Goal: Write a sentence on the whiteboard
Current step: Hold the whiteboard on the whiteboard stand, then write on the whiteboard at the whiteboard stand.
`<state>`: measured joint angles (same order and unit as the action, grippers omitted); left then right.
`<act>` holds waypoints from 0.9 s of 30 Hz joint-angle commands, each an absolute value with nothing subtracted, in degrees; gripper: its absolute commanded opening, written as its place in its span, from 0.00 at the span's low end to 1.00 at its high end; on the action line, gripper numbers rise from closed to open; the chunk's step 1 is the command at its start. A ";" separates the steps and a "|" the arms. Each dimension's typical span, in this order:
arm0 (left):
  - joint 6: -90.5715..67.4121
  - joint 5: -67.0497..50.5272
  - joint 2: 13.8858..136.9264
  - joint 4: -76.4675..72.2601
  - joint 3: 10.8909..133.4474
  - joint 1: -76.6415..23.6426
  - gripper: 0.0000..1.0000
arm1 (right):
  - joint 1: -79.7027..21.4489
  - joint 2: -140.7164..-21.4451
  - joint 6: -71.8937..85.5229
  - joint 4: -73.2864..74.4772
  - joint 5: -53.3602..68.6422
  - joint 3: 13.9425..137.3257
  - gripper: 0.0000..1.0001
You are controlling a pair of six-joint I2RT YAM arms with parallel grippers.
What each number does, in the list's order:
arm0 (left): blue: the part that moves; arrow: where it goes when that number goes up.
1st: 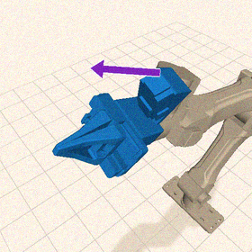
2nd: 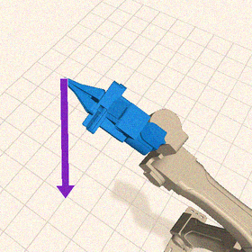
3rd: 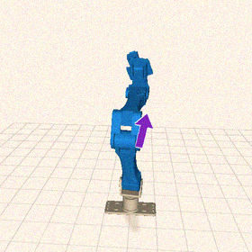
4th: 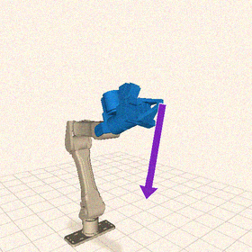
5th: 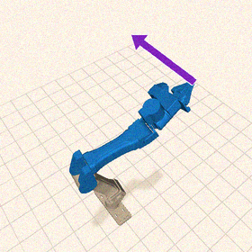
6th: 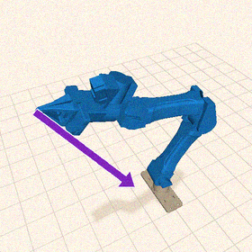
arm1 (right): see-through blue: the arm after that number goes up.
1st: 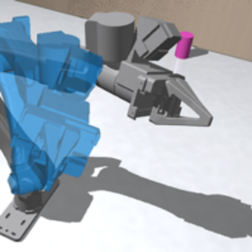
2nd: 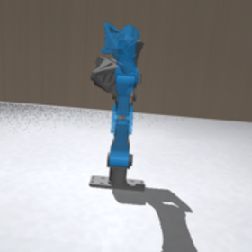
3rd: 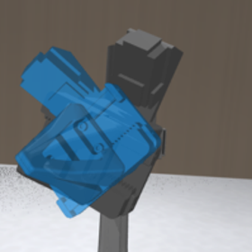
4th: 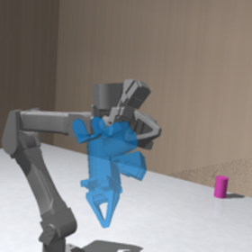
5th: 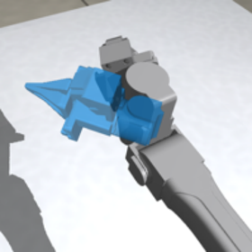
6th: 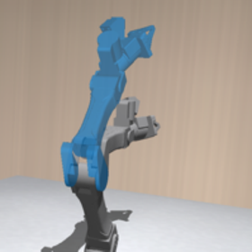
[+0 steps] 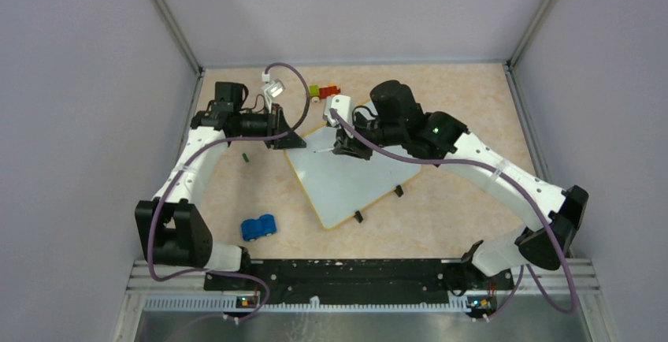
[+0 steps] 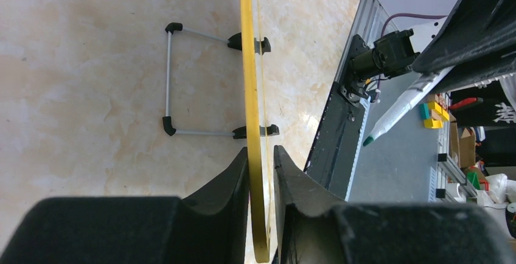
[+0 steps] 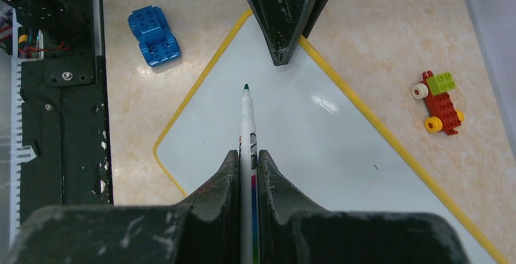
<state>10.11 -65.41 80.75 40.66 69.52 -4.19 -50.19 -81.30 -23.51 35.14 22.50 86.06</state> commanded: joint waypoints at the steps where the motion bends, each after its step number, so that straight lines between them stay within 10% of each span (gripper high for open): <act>1: 9.84 -66.29 80.14 38.60 70.22 -4.31 0.25 | -52.95 -82.83 -25.67 33.29 23.20 89.21 0.00; 6: 9.81 -65.02 79.36 39.27 70.74 -3.92 0.37 | -54.07 -84.83 -26.26 33.81 22.66 90.13 0.00; 14: 8.49 -65.20 77.95 37.20 68.56 -3.52 0.12 | -54.44 -85.97 -25.34 32.61 21.75 89.85 0.00; 27: 7.73 -65.26 78.50 37.00 68.95 -3.52 0.00 | -57.35 -88.00 -22.85 27.12 15.80 89.19 0.00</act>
<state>7.88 -63.57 80.09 39.00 68.97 -3.77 -55.48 -87.29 -23.83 31.33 18.46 87.15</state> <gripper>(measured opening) 0.115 0.090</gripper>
